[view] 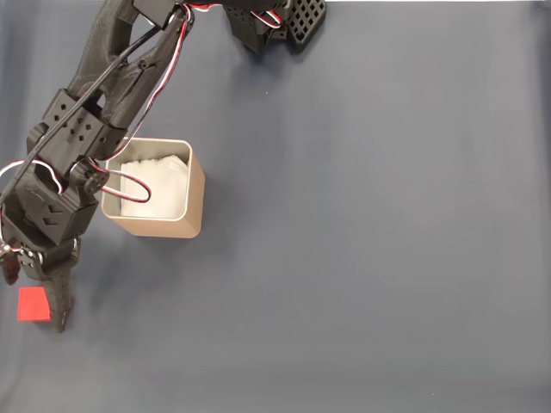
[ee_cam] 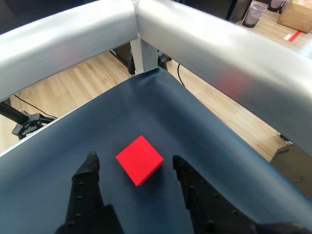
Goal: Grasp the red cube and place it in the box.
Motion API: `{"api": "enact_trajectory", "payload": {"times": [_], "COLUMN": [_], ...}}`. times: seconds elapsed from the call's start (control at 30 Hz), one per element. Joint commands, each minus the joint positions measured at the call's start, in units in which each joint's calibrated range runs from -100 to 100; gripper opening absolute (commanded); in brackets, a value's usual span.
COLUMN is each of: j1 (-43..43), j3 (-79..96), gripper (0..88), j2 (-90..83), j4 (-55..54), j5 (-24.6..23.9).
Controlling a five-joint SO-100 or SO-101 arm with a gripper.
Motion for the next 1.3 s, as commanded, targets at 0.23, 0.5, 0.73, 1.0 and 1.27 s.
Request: {"api": "enact_trajectory", "payload": {"times": [0.23,0.5,0.73,1.0,1.27], "j1": [0.96,1.03,1.17,1.45,1.45], "j3": [-3.02,-3.39,-3.93,-4.57,-5.03], "gripper": [37.1,36.9,36.0,32.7,30.6], "j2": [0.4,1.27,1.96,2.57,2.74], "j4": [-1.45,-1.86,-2.27,-2.51,-2.92], "j5": [0.39,0.63,0.83,0.78,0.68]}}
